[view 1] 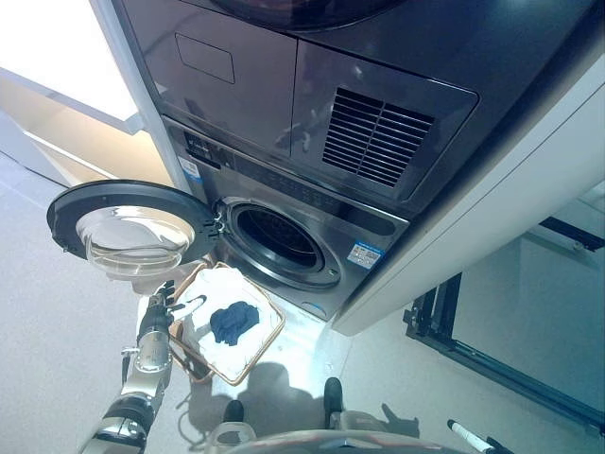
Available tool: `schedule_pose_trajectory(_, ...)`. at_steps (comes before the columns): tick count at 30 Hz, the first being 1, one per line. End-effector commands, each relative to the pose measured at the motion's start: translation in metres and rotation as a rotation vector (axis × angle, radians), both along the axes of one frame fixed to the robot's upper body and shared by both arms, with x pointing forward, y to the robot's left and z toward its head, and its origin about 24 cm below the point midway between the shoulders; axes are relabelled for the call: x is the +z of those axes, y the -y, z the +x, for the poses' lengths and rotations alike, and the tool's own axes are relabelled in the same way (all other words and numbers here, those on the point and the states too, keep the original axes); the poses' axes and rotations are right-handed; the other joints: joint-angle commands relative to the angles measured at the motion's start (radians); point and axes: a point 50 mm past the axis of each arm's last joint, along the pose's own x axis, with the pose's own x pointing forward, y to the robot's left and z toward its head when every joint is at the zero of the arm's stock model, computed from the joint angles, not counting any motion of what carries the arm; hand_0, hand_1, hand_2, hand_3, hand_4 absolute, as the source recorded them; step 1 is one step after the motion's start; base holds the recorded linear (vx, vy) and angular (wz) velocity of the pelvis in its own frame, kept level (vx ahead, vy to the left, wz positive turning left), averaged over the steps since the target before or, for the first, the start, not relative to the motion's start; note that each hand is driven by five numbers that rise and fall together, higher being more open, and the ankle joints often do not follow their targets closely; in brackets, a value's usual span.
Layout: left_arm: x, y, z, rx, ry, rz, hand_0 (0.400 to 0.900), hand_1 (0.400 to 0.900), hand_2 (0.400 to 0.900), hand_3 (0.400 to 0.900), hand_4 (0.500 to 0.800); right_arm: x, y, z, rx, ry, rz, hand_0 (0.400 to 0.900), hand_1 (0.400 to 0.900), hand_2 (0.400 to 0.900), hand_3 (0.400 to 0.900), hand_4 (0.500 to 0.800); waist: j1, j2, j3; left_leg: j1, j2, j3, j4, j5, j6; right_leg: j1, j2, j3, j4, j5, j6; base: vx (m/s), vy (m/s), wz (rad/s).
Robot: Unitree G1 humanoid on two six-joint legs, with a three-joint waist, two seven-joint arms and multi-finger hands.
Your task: Put the clothes in the basket into the washing machine.
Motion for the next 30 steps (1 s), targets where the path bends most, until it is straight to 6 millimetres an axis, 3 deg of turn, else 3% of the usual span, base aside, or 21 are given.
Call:
schedule_pose_trajectory(1,0.049,-0.002,0.051,-0.064,0.206,0.136,0.900,0.900,0.900,0.900,0.800,0.015,0.030,-0.005,-0.025,-0.004,-0.119,0.900,0.900,0.900,0.900,0.800,0.019,-0.011,0.015,-0.022,-0.071,-0.013,0.035,-0.027,0.089,-0.001,0.055,-0.018,0.112,-0.059,-0.004,0.00,0.000,0.00)
schedule_pose_trajectory(4,0.052,-0.002,0.054,-0.095,0.197,0.184,0.900,0.900,0.900,0.900,0.800,0.015,0.030,-0.002,-0.017,0.002,-0.121,0.900,0.900,0.900,0.900,0.800,0.018,-0.012,0.024,-0.032,-0.072,-0.012,0.040,-0.027,0.089,-0.011,0.055,-0.015,0.115,-0.057,-0.003,-0.02,-0.002,-0.01)
schedule_pose_trajectory(11,0.083,0.008,0.085,-0.192,0.268,0.374,0.900,0.900,0.900,0.900,0.800,0.031,0.047,0.029,-0.018,0.115,-0.213,0.900,0.900,0.900,0.900,0.800,0.002,-0.024,0.134,-0.177,-0.087,-0.012,0.097,-0.009,0.098,-0.128,0.064,-0.009,0.132,-0.028,-0.005,-0.15,-0.007,0.03)
schedule_pose_trajectory(19,0.115,0.013,0.111,-0.219,0.351,0.532,0.900,0.900,0.900,0.900,0.800,0.050,0.070,0.036,-0.054,0.215,-0.323,0.900,0.900,0.900,0.900,0.800,-0.036,-0.047,0.210,-0.388,-0.106,-0.029,0.179,0.016,0.104,-0.298,0.052,-0.004,0.172,-0.001,-0.013,-0.13,0.000,0.12)
schedule_pose_trajectory(30,0.142,0.015,0.134,-0.182,0.396,0.647,0.900,0.900,0.900,0.900,0.800,0.056,0.072,0.046,-0.034,0.276,-0.364,0.900,0.900,0.900,0.900,0.800,-0.091,-0.067,0.245,-0.643,-0.126,-0.046,0.296,0.014,0.106,-0.515,0.047,0.008,0.220,0.023,-0.017,-0.10,-0.013,0.07)
